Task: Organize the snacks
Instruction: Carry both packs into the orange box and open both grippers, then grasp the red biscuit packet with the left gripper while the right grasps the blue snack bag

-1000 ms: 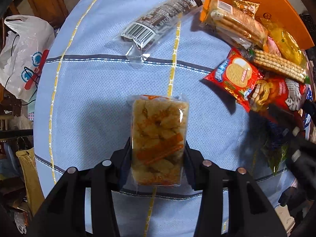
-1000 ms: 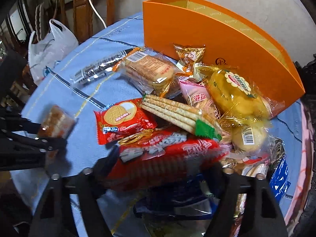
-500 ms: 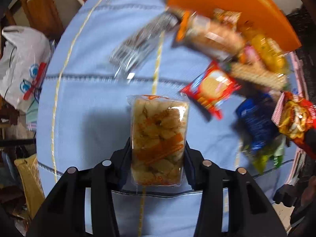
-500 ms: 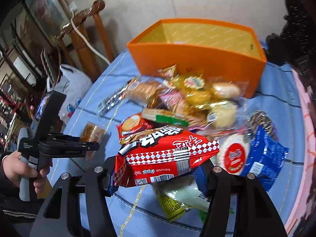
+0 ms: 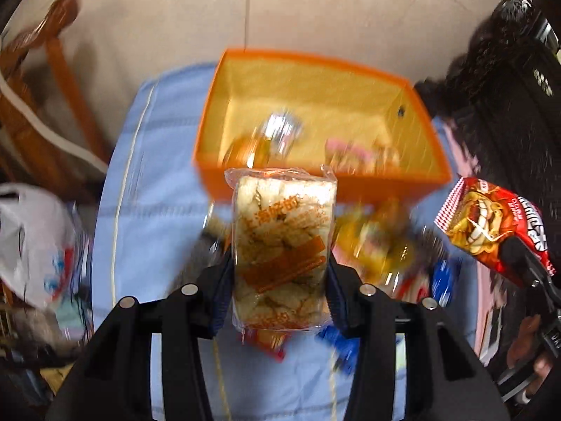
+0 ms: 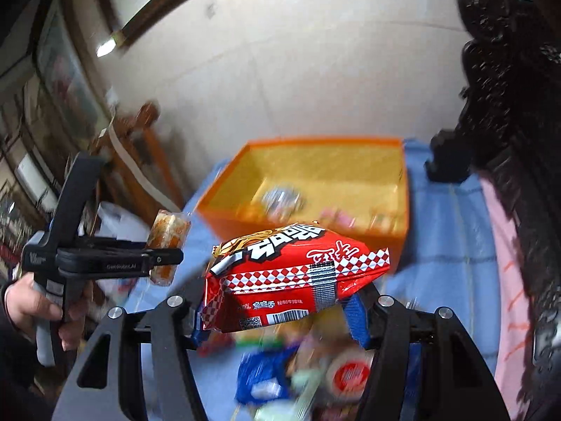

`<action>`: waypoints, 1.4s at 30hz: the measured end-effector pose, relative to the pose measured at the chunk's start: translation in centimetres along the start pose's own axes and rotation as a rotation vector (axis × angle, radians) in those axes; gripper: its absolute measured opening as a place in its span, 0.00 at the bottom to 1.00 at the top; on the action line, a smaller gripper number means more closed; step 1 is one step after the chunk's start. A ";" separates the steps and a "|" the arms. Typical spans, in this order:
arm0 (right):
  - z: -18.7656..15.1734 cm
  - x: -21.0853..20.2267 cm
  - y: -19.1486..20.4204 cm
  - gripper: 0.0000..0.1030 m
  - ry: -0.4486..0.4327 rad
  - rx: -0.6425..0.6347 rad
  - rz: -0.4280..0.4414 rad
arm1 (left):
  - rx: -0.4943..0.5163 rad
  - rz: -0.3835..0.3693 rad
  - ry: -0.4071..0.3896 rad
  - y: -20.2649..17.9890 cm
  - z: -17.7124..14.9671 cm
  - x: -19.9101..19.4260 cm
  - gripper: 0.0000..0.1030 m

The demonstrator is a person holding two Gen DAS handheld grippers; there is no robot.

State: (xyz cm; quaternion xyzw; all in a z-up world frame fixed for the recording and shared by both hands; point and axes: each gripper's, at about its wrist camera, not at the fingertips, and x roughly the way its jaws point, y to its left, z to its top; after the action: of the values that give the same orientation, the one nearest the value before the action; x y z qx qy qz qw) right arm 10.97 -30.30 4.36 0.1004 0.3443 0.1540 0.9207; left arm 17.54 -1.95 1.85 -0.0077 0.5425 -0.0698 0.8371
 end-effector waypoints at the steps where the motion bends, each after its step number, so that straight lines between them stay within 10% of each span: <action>1: 0.7 0.3 -0.4 0.59 -0.012 0.009 -0.005 | 0.004 0.005 -0.010 -0.5 1.4 0.2 0.44; 14: 4.7 11.8 -4.9 0.60 0.081 0.099 -0.085 | 0.012 0.084 0.104 -2.6 10.9 11.0 0.44; 20: 3.5 14.0 -5.5 0.80 0.121 0.161 -0.173 | 0.034 0.164 0.084 -2.6 10.6 13.1 0.87; 29: -1.1 6.7 -4.5 0.96 0.048 0.196 -0.194 | -0.021 0.188 0.052 1.5 5.9 8.3 0.91; 42: -12.2 0.8 -2.1 0.96 0.214 0.229 -0.255 | 0.000 0.194 0.166 3.7 -9.3 7.4 0.93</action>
State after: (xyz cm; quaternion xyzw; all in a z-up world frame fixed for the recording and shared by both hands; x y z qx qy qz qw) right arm 3.90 -31.04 -5.74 0.1429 0.4655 0.0058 0.8734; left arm 12.49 1.36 -9.02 0.0506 0.6083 0.0111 0.7920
